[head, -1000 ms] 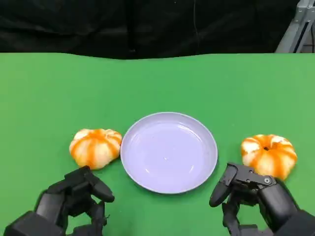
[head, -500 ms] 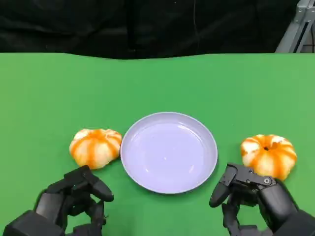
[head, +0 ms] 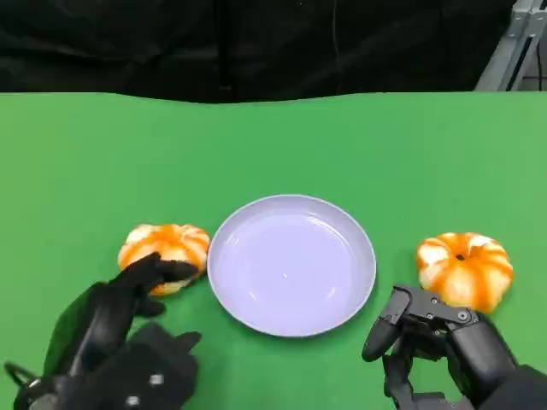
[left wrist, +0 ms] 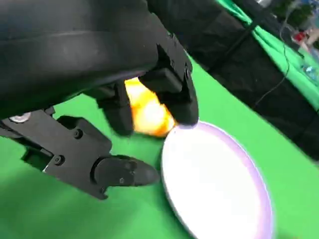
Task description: Grasp the bread from the table and place it into the plate.
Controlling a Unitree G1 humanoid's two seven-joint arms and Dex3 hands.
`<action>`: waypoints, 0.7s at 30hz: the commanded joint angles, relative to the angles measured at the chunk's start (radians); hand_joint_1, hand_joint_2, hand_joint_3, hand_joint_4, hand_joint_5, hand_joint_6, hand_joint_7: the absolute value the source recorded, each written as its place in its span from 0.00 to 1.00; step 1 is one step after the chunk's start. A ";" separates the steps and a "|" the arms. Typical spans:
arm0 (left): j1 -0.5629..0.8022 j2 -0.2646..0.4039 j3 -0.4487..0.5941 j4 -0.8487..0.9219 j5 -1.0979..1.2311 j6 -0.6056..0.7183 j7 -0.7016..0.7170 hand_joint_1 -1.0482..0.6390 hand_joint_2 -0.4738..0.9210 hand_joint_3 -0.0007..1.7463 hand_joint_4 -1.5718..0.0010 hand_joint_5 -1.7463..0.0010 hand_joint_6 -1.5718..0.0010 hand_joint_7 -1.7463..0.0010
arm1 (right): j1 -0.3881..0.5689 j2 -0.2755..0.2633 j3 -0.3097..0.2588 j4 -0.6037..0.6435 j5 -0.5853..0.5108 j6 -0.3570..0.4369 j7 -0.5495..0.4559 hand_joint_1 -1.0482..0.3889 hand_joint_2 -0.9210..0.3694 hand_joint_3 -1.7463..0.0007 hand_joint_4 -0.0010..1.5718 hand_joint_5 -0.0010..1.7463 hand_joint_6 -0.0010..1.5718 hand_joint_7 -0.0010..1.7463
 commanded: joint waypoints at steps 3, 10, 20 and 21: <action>-0.068 0.021 -0.056 0.050 0.163 0.026 0.076 0.35 1.00 0.05 0.95 0.56 0.79 0.95 | 0.006 -0.001 -0.006 -0.001 0.001 -0.020 -0.005 0.79 0.45 0.18 0.55 0.93 0.48 0.86; -0.157 0.048 -0.118 0.070 0.334 0.126 0.031 0.31 1.00 0.02 1.00 0.57 0.85 0.99 | 0.011 0.005 -0.006 -0.007 0.023 -0.008 0.007 0.79 0.44 0.18 0.55 0.94 0.48 0.86; -0.338 0.086 -0.206 0.191 0.501 0.285 -0.144 0.27 1.00 0.03 1.00 0.64 0.87 0.99 | 0.026 0.012 0.002 -0.020 0.020 -0.005 0.007 0.80 0.44 0.18 0.54 0.95 0.47 0.87; -0.351 0.088 -0.212 0.204 0.507 0.291 -0.155 0.27 1.00 0.03 0.99 0.64 0.87 0.99 | 0.028 0.012 0.003 -0.024 0.019 0.002 0.008 0.79 0.44 0.18 0.54 0.95 0.47 0.87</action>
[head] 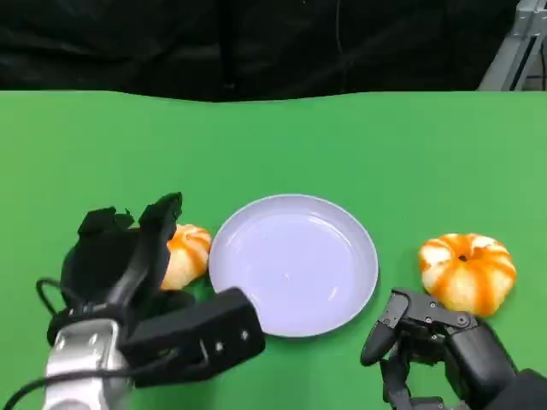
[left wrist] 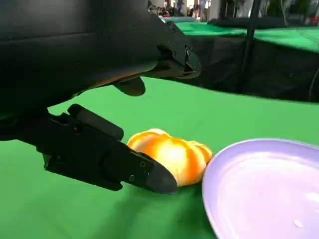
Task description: Grasp the bread from the table and place it into the plate.
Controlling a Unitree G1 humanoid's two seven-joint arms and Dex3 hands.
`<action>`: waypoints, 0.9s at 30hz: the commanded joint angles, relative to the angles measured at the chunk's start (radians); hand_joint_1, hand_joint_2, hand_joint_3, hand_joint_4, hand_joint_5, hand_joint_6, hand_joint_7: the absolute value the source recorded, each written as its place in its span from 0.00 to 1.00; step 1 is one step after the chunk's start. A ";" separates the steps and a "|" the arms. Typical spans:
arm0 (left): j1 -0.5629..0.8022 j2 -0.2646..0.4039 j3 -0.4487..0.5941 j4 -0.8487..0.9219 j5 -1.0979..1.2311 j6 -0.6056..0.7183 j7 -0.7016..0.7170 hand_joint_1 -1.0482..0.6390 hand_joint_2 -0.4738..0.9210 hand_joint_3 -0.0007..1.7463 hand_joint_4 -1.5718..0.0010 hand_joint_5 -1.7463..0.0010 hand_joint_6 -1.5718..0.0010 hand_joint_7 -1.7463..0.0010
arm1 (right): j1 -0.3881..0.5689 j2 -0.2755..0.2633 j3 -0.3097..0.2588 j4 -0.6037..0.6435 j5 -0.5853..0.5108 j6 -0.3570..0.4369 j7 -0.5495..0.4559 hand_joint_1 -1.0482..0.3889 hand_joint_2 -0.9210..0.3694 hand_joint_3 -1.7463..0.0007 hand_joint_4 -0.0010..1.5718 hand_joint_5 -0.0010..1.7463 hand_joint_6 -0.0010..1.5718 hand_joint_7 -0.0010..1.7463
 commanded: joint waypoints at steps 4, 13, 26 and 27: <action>-0.122 0.039 -0.045 0.148 0.023 0.041 -0.091 0.28 0.99 0.02 0.98 0.63 0.86 0.99 | 0.022 0.002 0.002 -0.040 -0.002 0.021 -0.001 0.79 0.44 0.18 0.54 0.95 0.47 0.87; -0.253 0.033 -0.093 0.401 -0.020 0.037 -0.120 0.26 0.98 0.00 0.88 0.76 0.82 0.99 | 0.039 0.011 0.015 -0.074 0.007 0.037 0.000 0.81 0.43 0.18 0.53 0.96 0.46 0.88; -0.346 0.040 -0.098 0.825 -0.220 -0.233 0.044 0.43 1.00 0.05 0.56 0.90 0.55 0.95 | 0.072 0.025 0.039 -0.104 0.000 0.052 -0.015 0.81 0.42 0.19 0.53 0.96 0.45 0.88; -0.341 0.044 -0.094 0.845 -0.235 -0.276 0.086 0.43 1.00 0.03 0.47 0.69 0.42 0.94 | 0.073 0.025 0.039 -0.105 0.001 0.050 -0.015 0.82 0.42 0.19 0.53 0.96 0.45 0.88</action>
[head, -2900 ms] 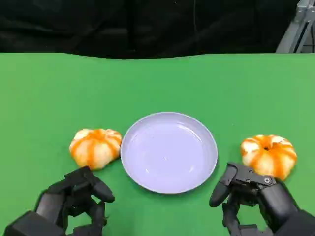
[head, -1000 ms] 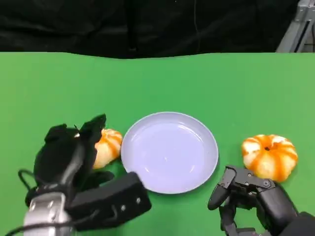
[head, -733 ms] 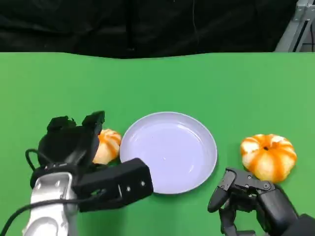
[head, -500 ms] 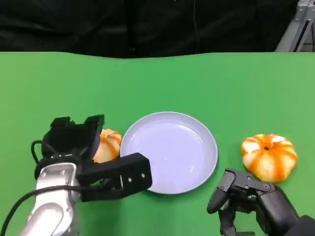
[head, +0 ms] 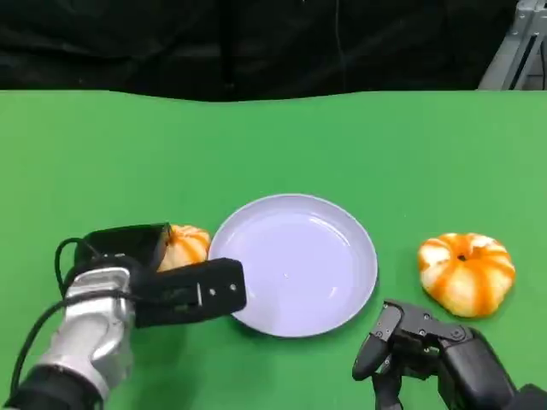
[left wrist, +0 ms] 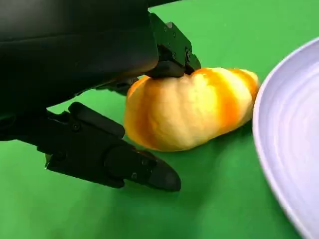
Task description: Grasp the bread from the table and place it into the plate.
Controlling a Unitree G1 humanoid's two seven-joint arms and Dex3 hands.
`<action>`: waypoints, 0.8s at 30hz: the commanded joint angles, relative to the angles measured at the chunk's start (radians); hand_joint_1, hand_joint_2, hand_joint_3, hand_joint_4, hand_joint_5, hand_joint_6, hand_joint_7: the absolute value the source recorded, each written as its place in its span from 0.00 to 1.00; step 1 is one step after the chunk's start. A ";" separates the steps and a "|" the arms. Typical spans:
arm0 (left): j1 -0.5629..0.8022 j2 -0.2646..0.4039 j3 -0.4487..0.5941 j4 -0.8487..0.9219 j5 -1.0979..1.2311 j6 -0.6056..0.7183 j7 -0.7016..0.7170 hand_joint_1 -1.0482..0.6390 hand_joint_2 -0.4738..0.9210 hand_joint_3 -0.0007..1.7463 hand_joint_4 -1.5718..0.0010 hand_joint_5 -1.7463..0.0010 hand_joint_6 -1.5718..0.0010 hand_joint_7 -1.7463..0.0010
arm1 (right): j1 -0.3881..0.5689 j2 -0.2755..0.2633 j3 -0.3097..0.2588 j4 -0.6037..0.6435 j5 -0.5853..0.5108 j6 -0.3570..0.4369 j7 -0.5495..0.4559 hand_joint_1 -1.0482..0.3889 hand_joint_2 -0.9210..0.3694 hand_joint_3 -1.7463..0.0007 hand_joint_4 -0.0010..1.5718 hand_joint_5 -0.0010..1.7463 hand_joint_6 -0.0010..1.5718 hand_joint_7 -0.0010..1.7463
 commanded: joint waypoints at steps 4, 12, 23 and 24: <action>0.060 0.049 0.012 0.105 -0.076 -0.250 0.283 0.45 0.99 0.02 0.50 0.11 0.32 0.74 | 0.010 0.004 -0.001 -0.017 0.010 0.005 -0.006 0.81 0.42 0.18 0.53 0.97 0.46 0.88; 0.072 0.109 -0.001 0.050 0.024 -0.300 0.659 0.51 0.95 0.15 0.45 0.00 0.62 0.01 | -0.001 0.000 -0.015 0.000 0.011 -0.011 -0.007 0.83 0.43 0.17 0.53 0.97 0.46 0.89; 0.101 0.125 0.015 -0.091 0.039 -0.292 0.776 0.48 0.73 0.50 0.40 0.00 0.54 0.00 | -0.001 0.001 -0.008 0.006 0.008 -0.008 -0.006 0.82 0.42 0.18 0.53 0.97 0.45 0.89; 0.104 0.125 0.016 -0.103 0.036 -0.293 0.773 0.47 0.72 0.48 0.40 0.00 0.54 0.00 | -0.001 0.003 -0.007 0.005 0.011 -0.006 -0.005 0.82 0.42 0.18 0.52 0.97 0.45 0.89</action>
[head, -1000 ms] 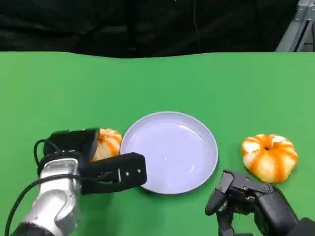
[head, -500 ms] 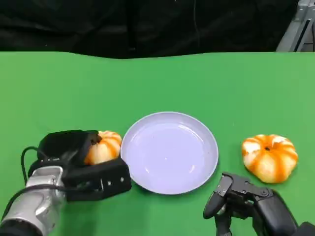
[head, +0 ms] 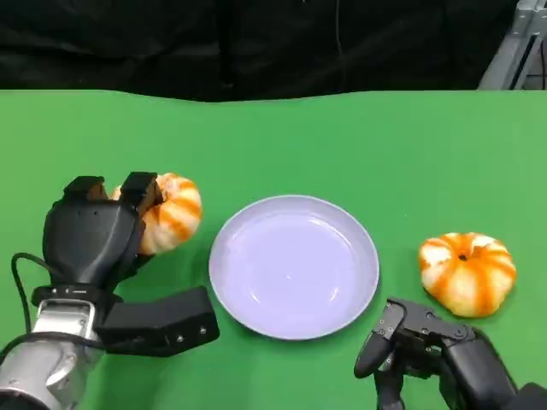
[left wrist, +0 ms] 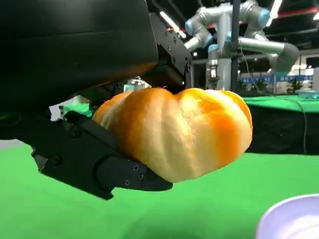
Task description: Grasp the bread from the table and place it into the plate.
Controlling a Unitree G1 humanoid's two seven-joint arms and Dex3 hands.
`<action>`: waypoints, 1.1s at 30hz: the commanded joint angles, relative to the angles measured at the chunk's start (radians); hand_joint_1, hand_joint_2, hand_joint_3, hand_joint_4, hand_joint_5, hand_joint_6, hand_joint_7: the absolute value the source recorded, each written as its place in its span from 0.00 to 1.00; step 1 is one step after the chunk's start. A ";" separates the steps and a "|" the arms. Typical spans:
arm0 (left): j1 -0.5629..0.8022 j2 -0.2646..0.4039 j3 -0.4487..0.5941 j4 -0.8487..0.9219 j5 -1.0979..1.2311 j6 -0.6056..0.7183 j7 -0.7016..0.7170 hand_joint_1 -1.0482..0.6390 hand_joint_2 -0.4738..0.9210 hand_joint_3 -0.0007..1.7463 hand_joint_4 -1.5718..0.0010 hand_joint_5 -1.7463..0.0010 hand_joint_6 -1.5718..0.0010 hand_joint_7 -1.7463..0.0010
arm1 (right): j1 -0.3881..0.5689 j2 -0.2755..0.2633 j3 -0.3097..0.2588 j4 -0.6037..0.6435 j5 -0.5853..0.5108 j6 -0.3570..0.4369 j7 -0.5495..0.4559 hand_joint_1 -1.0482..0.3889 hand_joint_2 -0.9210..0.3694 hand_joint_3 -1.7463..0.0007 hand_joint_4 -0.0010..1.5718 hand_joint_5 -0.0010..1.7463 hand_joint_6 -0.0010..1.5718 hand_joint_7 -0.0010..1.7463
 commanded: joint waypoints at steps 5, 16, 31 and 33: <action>0.008 0.017 0.002 -0.146 -0.027 -0.077 -0.051 0.50 0.64 0.63 0.38 0.00 0.53 0.00 | -0.004 0.004 -0.004 0.005 0.011 -0.011 -0.006 0.83 0.42 0.19 0.52 0.97 0.45 0.89; -0.010 -0.082 -0.022 -0.229 -0.047 -0.086 -0.209 0.49 0.61 0.67 0.39 0.00 0.51 0.00 | 0.015 -0.008 -0.015 -0.007 0.021 -0.016 0.003 0.82 0.42 0.19 0.52 0.97 0.45 0.88; -0.014 -0.229 -0.060 -0.269 -0.111 0.082 -0.578 0.41 0.93 0.17 0.71 0.43 0.65 0.75 | 0.031 -0.027 -0.017 -0.033 0.017 -0.019 0.020 0.80 0.43 0.18 0.53 0.96 0.46 0.87; -0.013 -0.222 -0.072 -0.309 -0.089 0.153 -0.668 0.32 0.99 0.13 0.88 0.58 0.78 0.89 | 0.033 -0.024 -0.013 -0.042 0.022 -0.009 0.022 0.80 0.43 0.18 0.53 0.96 0.46 0.87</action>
